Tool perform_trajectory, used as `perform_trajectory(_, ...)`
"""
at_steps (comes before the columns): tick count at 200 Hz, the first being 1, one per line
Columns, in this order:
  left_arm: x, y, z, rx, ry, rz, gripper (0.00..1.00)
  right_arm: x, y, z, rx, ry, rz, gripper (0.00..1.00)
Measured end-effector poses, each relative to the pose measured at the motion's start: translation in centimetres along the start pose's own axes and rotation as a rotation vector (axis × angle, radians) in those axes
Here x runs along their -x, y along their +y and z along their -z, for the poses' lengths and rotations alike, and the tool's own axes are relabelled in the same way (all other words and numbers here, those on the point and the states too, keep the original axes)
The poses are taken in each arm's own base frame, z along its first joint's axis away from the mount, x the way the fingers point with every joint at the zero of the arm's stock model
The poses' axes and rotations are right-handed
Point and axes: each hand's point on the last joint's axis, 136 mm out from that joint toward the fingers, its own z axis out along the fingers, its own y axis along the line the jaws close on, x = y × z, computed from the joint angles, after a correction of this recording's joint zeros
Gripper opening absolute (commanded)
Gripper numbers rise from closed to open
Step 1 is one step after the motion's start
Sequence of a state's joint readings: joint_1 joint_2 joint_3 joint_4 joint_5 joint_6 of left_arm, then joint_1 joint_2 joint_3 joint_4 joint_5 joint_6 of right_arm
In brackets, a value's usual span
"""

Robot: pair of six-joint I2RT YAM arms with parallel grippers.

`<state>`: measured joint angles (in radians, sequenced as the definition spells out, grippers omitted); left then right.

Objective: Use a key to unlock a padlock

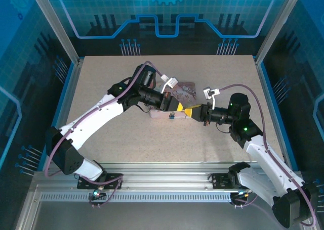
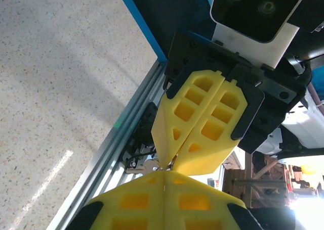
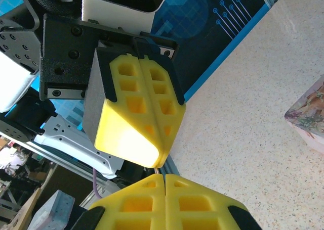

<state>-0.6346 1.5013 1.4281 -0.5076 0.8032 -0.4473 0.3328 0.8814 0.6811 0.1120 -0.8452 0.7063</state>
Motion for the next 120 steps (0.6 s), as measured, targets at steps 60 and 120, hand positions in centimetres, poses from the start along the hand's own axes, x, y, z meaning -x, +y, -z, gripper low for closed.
perform_trajectory(60, 0.1, -0.9, -0.4, -0.052, -0.005, -0.017, 0.0, 0.3, 0.2, 0.0, 0.001, -0.012, 0.002, 0.28)
perform_trajectory(120, 0.4, -1.1, 0.2, -0.063, -0.038, -0.014, 0.0, 0.9, 0.7, 0.3, 0.011, -0.035, -0.008, 0.37)
